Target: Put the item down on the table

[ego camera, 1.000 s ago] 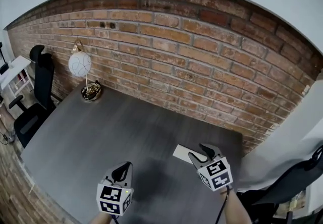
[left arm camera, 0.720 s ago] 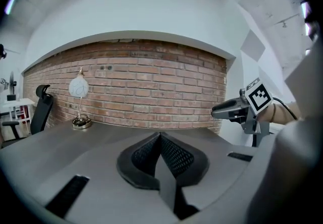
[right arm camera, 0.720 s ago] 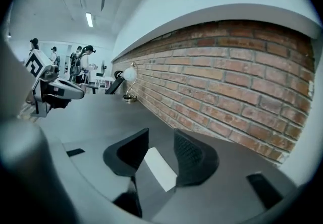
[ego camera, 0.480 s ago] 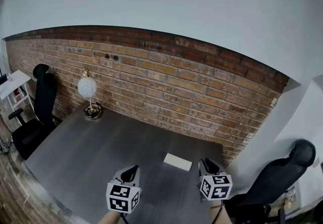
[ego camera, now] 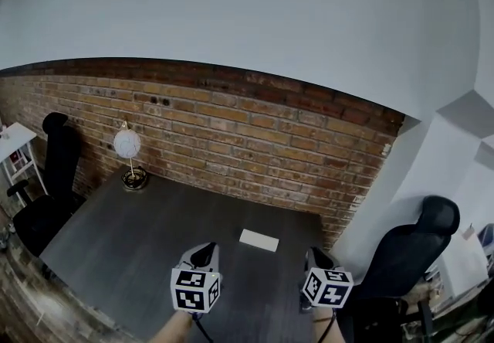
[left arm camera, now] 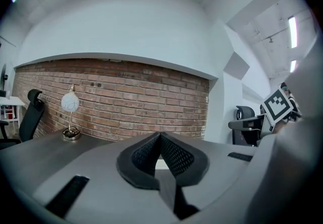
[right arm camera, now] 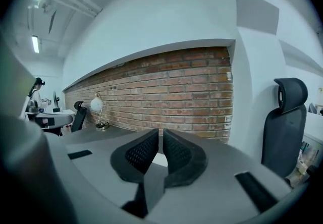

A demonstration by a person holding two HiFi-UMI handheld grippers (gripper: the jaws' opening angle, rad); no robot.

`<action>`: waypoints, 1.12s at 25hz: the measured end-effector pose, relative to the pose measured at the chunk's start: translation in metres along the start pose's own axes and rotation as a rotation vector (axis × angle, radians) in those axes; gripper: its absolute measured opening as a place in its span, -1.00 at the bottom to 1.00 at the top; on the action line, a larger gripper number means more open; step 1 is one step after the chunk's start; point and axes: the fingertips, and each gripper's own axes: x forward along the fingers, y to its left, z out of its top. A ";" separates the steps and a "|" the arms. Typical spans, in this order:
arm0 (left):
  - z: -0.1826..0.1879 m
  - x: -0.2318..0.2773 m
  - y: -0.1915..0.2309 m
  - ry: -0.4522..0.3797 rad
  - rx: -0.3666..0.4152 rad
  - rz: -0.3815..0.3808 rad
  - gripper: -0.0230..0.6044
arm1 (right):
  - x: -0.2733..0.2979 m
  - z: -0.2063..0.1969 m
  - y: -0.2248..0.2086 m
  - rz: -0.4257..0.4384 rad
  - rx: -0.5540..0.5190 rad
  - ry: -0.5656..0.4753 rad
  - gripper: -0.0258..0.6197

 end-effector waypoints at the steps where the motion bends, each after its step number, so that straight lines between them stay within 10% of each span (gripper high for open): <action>1: 0.000 -0.001 -0.002 -0.001 -0.003 -0.001 -0.87 | -0.005 -0.002 0.001 -0.009 -0.005 0.004 -0.76; 28: -0.011 0.015 -0.038 0.034 0.012 -0.070 -0.87 | -0.054 -0.029 -0.005 -0.098 0.023 0.017 -0.82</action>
